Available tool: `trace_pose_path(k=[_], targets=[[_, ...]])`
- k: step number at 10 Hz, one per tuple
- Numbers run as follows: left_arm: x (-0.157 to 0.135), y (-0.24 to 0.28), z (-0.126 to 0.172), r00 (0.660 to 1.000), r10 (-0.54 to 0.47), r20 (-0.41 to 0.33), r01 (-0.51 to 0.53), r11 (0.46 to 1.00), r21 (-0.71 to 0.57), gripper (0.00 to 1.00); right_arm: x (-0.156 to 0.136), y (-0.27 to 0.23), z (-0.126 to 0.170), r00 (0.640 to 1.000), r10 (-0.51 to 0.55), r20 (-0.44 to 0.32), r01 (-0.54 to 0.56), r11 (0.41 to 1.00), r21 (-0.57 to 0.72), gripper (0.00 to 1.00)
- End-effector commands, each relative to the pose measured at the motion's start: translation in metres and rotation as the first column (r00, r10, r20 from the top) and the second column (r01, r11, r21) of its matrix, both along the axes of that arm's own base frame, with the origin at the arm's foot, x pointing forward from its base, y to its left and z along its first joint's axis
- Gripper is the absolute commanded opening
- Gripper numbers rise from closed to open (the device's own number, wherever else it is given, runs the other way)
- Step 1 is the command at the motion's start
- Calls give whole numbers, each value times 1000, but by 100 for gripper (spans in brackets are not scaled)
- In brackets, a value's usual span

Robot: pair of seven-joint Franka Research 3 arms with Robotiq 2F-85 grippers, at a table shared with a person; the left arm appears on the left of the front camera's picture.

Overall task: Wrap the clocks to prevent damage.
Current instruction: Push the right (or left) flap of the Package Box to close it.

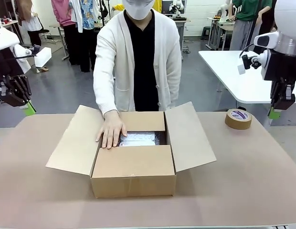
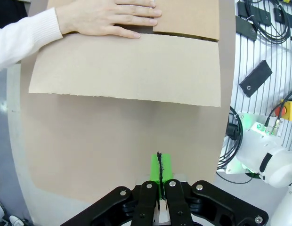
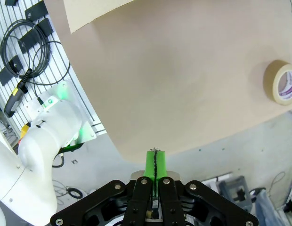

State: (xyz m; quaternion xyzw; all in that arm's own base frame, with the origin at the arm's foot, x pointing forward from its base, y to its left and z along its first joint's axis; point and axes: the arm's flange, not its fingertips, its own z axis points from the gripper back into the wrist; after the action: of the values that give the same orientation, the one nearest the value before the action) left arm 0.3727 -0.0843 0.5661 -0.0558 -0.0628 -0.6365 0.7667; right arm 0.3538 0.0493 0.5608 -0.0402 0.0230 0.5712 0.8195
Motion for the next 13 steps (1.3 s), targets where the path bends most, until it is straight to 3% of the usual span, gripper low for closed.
trace_pose_path(k=[1,2,5,8,9,10,13], targets=[[-4,1,-1,1000,-6,-3,6,1000,-9,0,0,0,0,1000,0,0,0,1000,0,1],[-4,1,-1,1000,-6,-3,6,1000,-9,0,9,5,-9,981,190,25,-192,974,124,1],[-4,1,-1,1000,-6,-3,6,1000,-9,0,60,1,-78,948,316,31,-312,908,278,1],[-4,1,-1,1000,-6,-3,6,1000,-9,0,74,7,-106,950,305,65,-307,884,352,1],[-4,1,-1,1000,-6,-3,6,1000,-9,0,73,10,-105,974,224,31,-223,925,308,1],[-4,1,-1,1000,-6,-3,6,1000,-9,0,74,7,-110,956,291,49,-291,906,308,1],[-4,1,-1,1000,-6,-3,6,1000,-9,0,74,7,-110,956,291,49,-291,906,308,1]])
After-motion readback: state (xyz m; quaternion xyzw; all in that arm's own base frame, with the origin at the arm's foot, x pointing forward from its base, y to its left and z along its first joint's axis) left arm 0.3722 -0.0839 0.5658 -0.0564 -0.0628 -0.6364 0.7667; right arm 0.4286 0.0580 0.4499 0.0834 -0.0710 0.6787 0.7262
